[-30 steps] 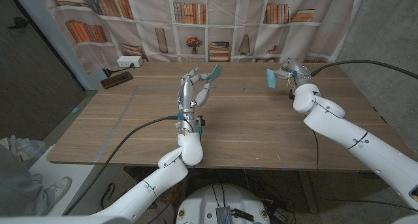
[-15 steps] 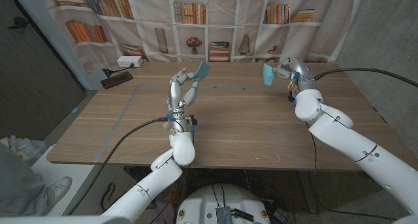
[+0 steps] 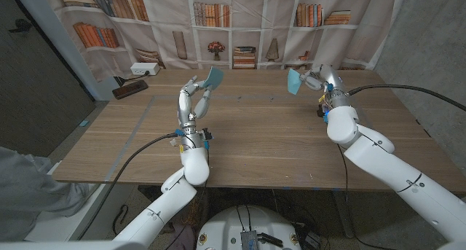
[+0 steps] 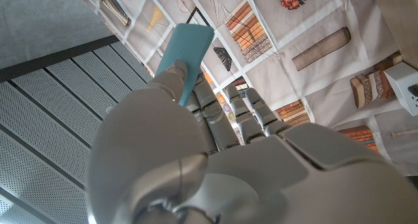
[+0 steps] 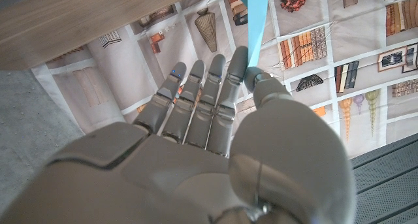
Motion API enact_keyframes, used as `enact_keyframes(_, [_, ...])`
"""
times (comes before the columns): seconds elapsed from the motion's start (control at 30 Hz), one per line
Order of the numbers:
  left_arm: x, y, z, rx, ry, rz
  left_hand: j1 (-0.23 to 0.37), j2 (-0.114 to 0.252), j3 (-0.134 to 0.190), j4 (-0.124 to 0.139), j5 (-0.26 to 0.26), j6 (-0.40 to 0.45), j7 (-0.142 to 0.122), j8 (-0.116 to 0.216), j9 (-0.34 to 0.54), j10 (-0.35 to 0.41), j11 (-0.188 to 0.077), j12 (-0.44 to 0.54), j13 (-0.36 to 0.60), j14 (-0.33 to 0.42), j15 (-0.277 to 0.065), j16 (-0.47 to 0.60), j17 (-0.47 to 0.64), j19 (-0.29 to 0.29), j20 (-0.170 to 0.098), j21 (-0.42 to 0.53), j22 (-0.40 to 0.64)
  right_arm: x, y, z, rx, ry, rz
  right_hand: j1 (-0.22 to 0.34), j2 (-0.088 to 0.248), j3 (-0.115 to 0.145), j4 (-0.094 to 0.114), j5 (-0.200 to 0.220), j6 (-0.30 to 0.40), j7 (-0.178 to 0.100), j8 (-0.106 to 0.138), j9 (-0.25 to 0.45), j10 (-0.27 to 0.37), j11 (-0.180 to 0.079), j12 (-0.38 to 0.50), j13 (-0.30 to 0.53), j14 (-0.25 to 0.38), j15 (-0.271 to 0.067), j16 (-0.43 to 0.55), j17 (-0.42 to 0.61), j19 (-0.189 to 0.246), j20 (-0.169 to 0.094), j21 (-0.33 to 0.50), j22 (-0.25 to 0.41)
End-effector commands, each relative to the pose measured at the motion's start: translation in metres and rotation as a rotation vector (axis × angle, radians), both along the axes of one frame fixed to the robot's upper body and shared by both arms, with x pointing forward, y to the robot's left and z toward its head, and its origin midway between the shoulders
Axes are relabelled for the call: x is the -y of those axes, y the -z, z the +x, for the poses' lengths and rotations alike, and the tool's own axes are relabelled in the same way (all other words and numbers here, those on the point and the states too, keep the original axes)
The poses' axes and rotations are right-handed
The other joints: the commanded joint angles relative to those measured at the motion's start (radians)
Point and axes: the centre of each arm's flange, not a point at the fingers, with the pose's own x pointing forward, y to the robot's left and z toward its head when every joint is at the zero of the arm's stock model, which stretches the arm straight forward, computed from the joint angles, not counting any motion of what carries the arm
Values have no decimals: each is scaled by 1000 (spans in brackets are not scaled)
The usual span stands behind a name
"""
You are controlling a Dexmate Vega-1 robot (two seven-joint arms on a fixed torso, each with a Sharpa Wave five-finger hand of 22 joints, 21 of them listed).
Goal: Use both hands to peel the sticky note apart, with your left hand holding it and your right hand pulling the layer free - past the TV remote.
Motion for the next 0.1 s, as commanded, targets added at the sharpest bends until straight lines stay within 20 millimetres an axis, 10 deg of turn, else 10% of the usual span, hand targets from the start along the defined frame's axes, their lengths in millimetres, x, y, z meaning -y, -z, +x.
enact_keyframes(0.03, [-3, 5, -1, 11, -19, -20, 3, 6, 4, -5, 3, 15, -12, 5, 2, 8, -5, 3, 0, 12, -156, 7, 2, 4, -4, -6, 0, -9, 5, 6, -17, -26, -33, -9, 4, 10, 4, 8, 2, -1, 7, 6, 1, -3, -1, 3, 7, -90, -1, 5, 5, -12, 4, -1])
enact_keyframes(0.1, [-2, 6, -1, 19, -19, -17, 4, 8, 5, -5, 3, 16, -12, 4, 2, 11, -4, 3, -1, 23, -158, 12, 1, 5, -3, -9, 0, -11, 6, 8, -25, -26, -34, -10, 4, 11, 3, 9, 2, -4, 7, 8, 1, -3, -1, 3, 7, -89, -2, 5, 6, -13, 5, -1])
